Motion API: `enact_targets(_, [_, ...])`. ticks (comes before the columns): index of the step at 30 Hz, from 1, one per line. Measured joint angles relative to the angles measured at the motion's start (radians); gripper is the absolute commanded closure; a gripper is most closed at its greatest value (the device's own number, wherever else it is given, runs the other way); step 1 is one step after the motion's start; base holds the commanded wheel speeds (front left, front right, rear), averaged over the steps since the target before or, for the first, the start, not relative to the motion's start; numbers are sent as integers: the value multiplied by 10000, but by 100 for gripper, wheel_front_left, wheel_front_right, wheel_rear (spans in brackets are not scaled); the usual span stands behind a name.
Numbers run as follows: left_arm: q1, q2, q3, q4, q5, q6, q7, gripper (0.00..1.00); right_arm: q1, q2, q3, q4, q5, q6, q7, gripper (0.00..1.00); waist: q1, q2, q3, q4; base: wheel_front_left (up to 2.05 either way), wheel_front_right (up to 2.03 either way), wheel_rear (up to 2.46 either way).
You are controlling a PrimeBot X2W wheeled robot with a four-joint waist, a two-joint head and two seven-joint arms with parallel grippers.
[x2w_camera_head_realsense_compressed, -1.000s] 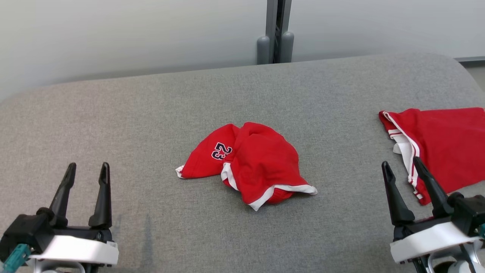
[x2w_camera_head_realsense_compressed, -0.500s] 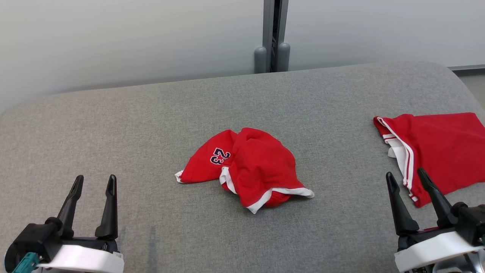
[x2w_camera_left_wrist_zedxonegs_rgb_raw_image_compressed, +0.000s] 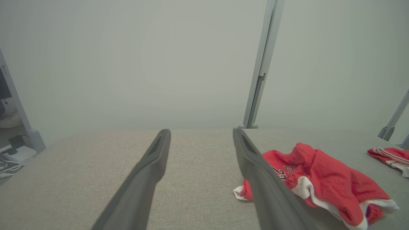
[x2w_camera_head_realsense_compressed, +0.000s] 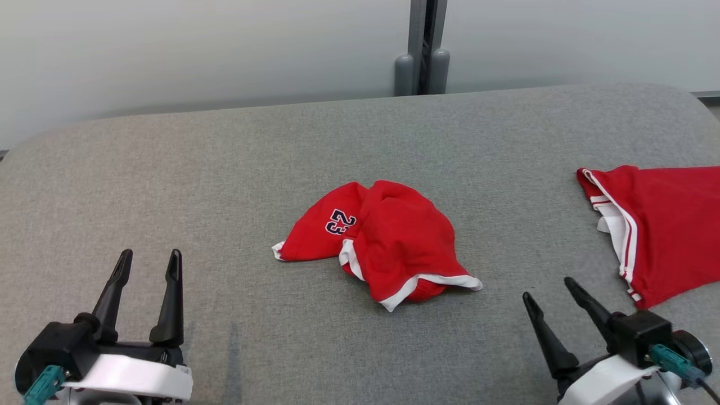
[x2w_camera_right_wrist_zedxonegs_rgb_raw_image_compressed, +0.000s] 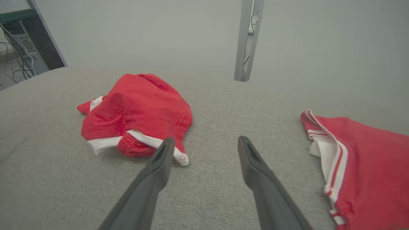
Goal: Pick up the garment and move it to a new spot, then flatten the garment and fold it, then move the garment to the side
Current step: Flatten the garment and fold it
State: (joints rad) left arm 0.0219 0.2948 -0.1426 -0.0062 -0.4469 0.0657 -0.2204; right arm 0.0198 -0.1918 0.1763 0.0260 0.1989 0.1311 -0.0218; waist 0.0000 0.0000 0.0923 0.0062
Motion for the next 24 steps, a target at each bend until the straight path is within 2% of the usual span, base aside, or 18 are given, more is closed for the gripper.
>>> enact_targets(5, [-240, -197, -50, 44, -63, -12, -63, 0, -521, -380, 861, 1028, 52, 0, 42, 0, 0, 0, 358, 330, 0, 0, 0])
enact_targets(16, [-822, -531, -40, 487, -144, -265, -311, 0, -2452, -637, 2240, 3060, 71, 0, -391, 0, 0, 0, 1231, 1167, 0, 0, 0])
enact_targets(17, [-848, -545, -27, 525, -136, -284, -313, 0, -2567, -692, 2489, 3108, 146, 0, -393, 47, 0, 0, 1280, 1218, 0, 0, 0])
enact_targets(18, [-878, -568, -13, 562, -127, -293, -328, 0, -2653, -771, 2721, 3127, 236, 0, -324, 65, 0, 0, 1316, 1259, 0, 0, 0])
enact_targets(19, [-899, -591, 13, 593, -123, -293, -355, 0, -2713, -913, 3014, 3091, 339, 0, -192, 100, 0, 0, 1341, 1284, 0, 0, 0])
enact_targets(24, [-877, -623, 278, 658, -109, -288, -370, 0, -2863, -1822, 4199, 1597, 1170, 0, 604, 100, 0, 0, 1343, 1096, 0, 0, 0])
